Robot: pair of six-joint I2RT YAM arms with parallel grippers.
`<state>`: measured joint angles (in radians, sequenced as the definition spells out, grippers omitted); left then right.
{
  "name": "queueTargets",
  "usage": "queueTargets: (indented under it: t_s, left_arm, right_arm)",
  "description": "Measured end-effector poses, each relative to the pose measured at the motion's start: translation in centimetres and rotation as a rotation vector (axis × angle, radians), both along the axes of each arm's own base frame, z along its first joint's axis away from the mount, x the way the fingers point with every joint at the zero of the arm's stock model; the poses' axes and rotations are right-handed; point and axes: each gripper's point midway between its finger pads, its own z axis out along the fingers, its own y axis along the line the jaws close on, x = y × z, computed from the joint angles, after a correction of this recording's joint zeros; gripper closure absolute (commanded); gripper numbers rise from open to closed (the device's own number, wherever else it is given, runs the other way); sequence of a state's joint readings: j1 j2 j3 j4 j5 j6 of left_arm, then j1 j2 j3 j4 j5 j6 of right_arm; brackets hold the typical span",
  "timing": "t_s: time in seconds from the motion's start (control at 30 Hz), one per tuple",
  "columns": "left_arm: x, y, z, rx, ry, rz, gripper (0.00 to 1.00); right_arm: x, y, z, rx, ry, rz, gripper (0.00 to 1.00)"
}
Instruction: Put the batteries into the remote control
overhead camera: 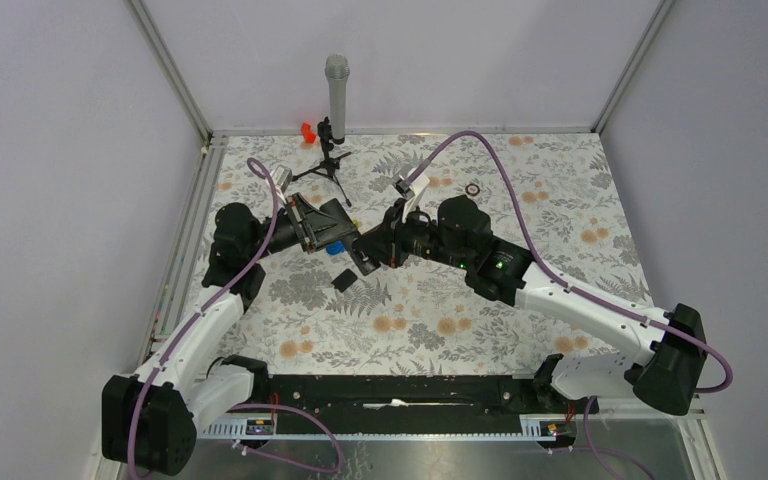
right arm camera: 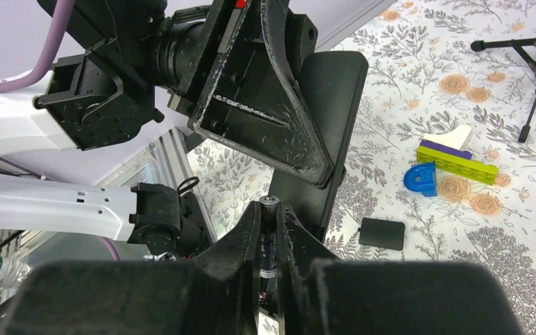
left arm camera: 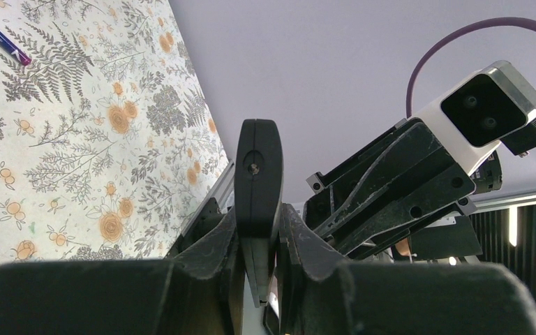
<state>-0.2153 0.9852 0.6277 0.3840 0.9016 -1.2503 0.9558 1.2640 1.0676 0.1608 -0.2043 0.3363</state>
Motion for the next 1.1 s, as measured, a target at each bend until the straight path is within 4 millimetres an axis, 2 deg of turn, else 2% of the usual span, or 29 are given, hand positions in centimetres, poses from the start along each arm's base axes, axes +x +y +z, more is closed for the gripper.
queueTargets:
  t_s: [0.43,0.83,1.03,1.1]
  left_arm:
    - [0.4,0.2,1.0,-0.046,0.034,0.035,1.00]
    - [0.4,0.2,1.2,-0.051,0.028,0.038,1.00]
    - [0.1,0.2,2.0,-0.059,-0.008,0.037,1.00]
    - [0.0,0.3,2.2,-0.061,-0.020,0.038,1.00]
  right_arm:
    - [0.4,0.4,-0.1,0.006,-0.017,-0.014,0.91]
    - [0.3,0.4,-0.1,0.002,-0.028,-0.004,0.80]
    - [-0.1,0.2,0.3,0.007,-0.032,0.009,0.81]
    - [-0.2,0.2,0.3,0.007,-0.031,0.011,0.86]
